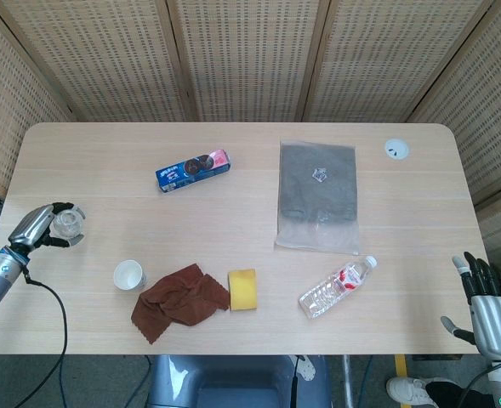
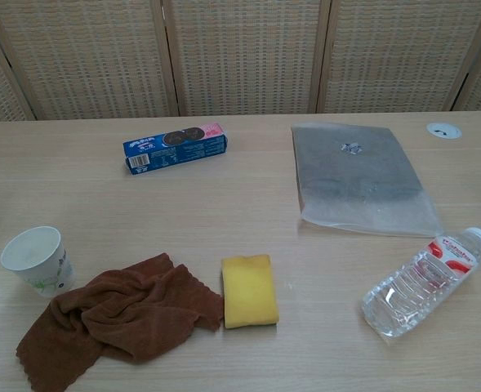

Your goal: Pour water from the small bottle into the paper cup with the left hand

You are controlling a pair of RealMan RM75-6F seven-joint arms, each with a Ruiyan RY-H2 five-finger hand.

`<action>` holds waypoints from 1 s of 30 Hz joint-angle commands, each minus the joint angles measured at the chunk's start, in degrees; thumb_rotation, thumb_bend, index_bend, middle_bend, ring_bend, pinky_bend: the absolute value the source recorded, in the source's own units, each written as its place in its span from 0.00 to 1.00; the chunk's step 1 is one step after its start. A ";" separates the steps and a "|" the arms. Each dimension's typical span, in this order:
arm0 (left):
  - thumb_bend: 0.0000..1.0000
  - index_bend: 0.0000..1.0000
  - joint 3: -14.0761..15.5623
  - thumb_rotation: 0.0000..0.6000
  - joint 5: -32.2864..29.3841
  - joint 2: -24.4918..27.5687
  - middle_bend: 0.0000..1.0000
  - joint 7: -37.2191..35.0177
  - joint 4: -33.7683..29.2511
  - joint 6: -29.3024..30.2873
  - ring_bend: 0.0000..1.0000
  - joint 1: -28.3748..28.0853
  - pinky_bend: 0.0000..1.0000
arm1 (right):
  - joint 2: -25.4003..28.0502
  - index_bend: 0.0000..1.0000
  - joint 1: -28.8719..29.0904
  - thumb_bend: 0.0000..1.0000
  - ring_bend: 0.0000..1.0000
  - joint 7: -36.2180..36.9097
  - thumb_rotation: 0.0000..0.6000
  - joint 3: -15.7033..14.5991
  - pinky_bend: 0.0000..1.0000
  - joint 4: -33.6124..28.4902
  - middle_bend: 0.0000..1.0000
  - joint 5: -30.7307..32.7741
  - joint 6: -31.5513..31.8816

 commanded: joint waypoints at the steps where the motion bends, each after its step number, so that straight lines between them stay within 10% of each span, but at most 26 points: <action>1: 0.43 0.54 1.83 1.00 1.32 1.46 0.41 8.05 -0.49 1.42 0.24 1.10 0.30 | 0.03 0.01 -0.07 0.00 0.00 0.01 1.00 -0.01 0.00 -0.08 0.00 -0.07 0.14; 30: 0.44 0.56 1.23 1.00 -1.91 0.77 0.42 44.38 -10.80 2.33 0.24 1.89 0.30 | 1.22 0.02 -0.68 0.00 0.00 2.94 1.00 -0.28 0.00 -0.30 0.00 -1.39 1.37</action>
